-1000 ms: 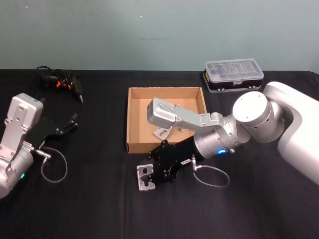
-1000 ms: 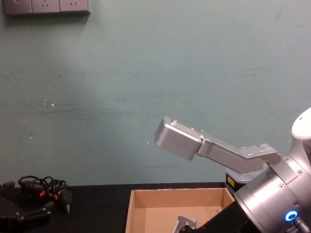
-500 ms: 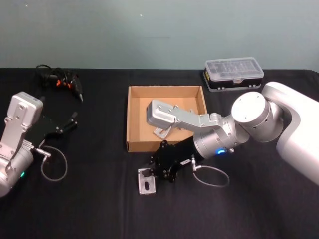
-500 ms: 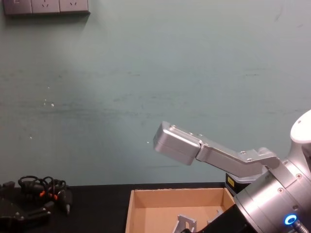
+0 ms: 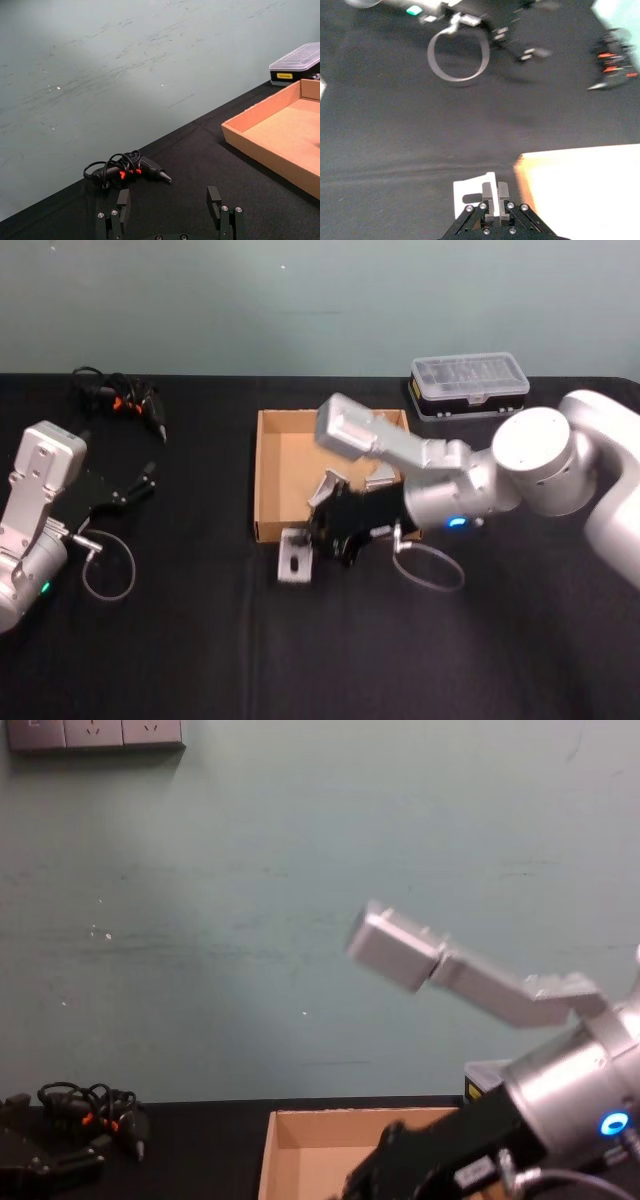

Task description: Use one hand to pick up the angle iron from the table and place it into the box.

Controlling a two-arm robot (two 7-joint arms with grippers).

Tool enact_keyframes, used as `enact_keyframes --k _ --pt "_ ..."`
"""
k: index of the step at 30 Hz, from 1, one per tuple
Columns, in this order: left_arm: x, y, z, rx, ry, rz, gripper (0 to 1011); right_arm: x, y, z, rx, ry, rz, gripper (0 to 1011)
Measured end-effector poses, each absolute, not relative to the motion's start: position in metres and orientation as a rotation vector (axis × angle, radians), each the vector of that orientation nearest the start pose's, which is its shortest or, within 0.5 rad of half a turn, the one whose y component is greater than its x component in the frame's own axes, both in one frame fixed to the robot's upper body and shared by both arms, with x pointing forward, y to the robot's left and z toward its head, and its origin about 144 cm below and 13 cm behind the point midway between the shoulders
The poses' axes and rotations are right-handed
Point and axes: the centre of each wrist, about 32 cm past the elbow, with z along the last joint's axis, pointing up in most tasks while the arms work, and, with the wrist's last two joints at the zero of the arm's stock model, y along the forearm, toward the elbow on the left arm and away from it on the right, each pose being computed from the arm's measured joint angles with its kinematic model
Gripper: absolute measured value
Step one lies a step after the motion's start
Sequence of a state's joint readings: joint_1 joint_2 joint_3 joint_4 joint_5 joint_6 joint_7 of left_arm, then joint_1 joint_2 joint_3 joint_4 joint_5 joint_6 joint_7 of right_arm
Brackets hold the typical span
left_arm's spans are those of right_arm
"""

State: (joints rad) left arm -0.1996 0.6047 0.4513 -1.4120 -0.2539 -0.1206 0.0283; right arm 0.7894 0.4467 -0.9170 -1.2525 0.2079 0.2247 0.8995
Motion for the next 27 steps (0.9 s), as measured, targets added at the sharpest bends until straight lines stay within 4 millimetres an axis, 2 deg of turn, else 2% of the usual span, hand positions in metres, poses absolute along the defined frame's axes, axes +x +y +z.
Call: enact_keyframes --k 6,12,19,27 --pt "0.489 0.31 1.14 0.304 -0.285 1.248 1000 0.589 -0.199 1.259 -0.584 -0.188 -0.313 60" --pt "0.489 0.31 1.14 0.304 -0.285 1.248 1000 0.588 -0.215 1.264 -0.541 -0.18 -0.452 60" --pt "0.489 0.31 1.14 0.304 -0.285 1.248 1000 0.593 -0.218 1.262 -0.522 -0.156 -0.584 61" --pt "0.489 0.31 1.14 0.304 -0.285 1.248 1000 0.61 -0.21 1.251 -0.52 -0.122 -0.696 60"
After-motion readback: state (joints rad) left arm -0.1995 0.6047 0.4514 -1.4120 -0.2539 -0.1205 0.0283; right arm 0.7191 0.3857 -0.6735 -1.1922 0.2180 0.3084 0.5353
